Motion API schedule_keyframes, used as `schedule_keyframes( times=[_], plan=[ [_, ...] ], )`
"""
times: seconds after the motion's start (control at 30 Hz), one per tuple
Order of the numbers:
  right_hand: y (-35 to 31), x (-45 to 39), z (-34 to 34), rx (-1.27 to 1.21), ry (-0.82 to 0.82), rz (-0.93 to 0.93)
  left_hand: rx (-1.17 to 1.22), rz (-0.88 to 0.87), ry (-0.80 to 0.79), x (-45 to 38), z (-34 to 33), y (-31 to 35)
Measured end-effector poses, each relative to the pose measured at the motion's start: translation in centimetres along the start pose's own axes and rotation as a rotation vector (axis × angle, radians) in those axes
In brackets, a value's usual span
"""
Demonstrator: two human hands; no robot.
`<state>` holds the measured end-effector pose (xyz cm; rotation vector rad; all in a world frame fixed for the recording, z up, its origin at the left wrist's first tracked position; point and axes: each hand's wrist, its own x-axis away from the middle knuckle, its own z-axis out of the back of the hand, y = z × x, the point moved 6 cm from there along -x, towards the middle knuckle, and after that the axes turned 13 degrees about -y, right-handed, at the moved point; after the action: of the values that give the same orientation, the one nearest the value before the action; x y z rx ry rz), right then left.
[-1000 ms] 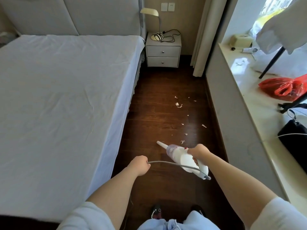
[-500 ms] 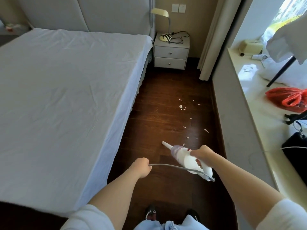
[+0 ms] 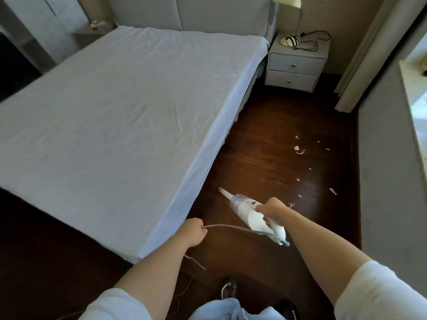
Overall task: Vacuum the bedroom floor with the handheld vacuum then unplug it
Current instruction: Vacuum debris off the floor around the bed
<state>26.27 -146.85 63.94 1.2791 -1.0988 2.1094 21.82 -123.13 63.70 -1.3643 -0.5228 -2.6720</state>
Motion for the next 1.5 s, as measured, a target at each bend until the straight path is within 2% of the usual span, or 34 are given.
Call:
schedule_keyframes(
  times=[0.27, 0.47, 0.53, 0.67, 0.77, 0.87, 1.2, 1.3, 1.5],
  plan=[
    [0.7, 0.6, -0.4, 0.069, 0.013, -0.047, -0.006, 0.017, -0.008, 0.6, 0.3, 0.4],
    [6.3, 4.4, 4.6, 0.042, 0.042, -0.165, -0.076, -0.133, -0.060, -0.1, -1.8, 7.8],
    [8.7, 5.9, 6.5, 0.033, 0.044, -0.164, -0.111, -0.185, -0.075, -0.1, -2.9, 10.8],
    [13.7, 8.4, 10.5, -0.147, 0.130, -0.097, -0.179, -0.235, -0.106, 0.1, -5.2, 15.6],
    [15.1, 9.7, 11.7, -0.102, 0.101, -0.129, -0.202, -0.257, -0.121, 0.2, -6.6, 17.8],
    [16.1, 10.6, 11.9, 0.041, 0.026, -0.249, -0.194, -0.253, -0.117, 0.2, -7.8, 19.1],
    [13.9, 7.4, 11.7, 0.092, 0.036, -0.137, -0.072, -0.130, -0.063, 1.1, -7.8, 16.3],
    [11.0, 5.8, 10.7, 0.153, -0.015, -0.100, -0.024, -0.078, -0.037, 1.5, -6.7, 13.8],
    [4.8, 2.5, 7.7, 0.214, -0.016, -0.052, 0.011, 0.010, -0.037, 0.9, -4.3, 8.6]
  ],
)
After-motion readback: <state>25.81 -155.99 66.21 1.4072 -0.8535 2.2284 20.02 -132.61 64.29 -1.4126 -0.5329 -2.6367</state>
